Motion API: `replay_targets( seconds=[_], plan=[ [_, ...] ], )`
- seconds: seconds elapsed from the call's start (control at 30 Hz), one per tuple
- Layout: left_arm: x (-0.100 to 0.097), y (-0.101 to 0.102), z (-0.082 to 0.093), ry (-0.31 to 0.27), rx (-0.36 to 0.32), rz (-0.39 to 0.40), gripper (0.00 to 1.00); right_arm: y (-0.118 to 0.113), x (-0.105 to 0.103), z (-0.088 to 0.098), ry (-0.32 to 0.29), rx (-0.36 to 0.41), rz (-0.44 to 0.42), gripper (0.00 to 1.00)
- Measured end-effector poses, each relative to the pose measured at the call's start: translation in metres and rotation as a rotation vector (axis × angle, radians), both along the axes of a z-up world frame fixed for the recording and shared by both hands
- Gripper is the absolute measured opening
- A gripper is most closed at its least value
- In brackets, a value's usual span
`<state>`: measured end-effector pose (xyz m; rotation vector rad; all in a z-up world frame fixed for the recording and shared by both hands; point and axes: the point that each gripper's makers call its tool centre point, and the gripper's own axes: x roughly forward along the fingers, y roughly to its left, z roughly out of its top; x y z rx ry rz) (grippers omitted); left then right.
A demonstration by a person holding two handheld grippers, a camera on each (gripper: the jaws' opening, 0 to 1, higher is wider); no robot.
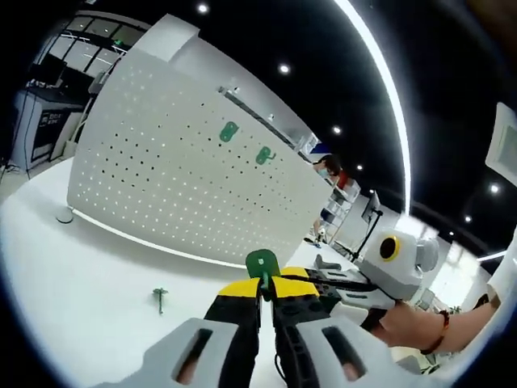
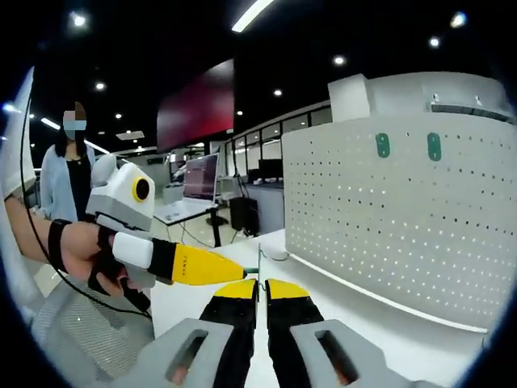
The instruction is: Insert the hook assembly into the mounting plate slot until the hook locks in place.
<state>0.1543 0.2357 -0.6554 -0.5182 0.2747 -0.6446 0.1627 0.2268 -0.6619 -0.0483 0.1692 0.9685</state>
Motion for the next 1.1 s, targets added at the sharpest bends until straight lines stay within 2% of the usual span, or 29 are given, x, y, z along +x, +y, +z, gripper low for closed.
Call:
replay_targets(
  seconds=[0.17, 0.23, 0.37, 0.53, 0.6, 0.67, 0.8, 0.87, 0.97, 1.03, 1.1],
  plan=[
    [0.000, 0.000, 0.000, 0.006, -0.012, 0.002, 0.04, 0.000, 0.000, 0.000, 0.005, 0.012, -0.007, 0.02],
    [0.000, 0.001, 0.001, -0.025, 0.013, 0.001, 0.04, 0.000, -0.001, 0.001, 0.002, 0.010, -0.003, 0.03],
    [-0.001, 0.000, 0.001, -0.020, 0.014, -0.011, 0.03, 0.000, -0.001, 0.001, -0.012, -0.013, 0.005, 0.03],
    [0.001, 0.005, 0.003, -0.044, 0.054, 0.003, 0.03, -0.002, -0.003, -0.003, -0.005, -0.025, -0.004, 0.06],
    [0.001, 0.007, 0.001, -0.055, 0.091, 0.002, 0.03, -0.006, -0.003, -0.012, 0.049, -0.041, -0.016, 0.10],
    [0.001, 0.010, 0.002, -0.070, 0.116, 0.012, 0.03, -0.008, -0.003, -0.013, 0.045, -0.048, -0.017, 0.12],
    [0.002, 0.009, 0.003, -0.078, 0.126, 0.002, 0.03, -0.015, 0.000, -0.018, 0.074, -0.067, -0.038, 0.22],
    [0.003, 0.010, 0.005, -0.111, 0.177, -0.002, 0.03, -0.018, 0.002, -0.019, 0.089, -0.072, -0.050, 0.26],
    [0.006, 0.012, 0.008, -0.121, 0.176, 0.012, 0.03, -0.021, 0.002, -0.017, 0.080, -0.069, -0.062, 0.29],
    [0.010, 0.017, 0.006, -0.139, 0.242, 0.032, 0.03, -0.023, 0.002, -0.017, 0.078, -0.076, -0.069, 0.33],
    [0.011, 0.016, 0.010, -0.149, 0.238, 0.039, 0.03, -0.025, 0.003, -0.017, 0.071, -0.079, -0.086, 0.38]
  ],
)
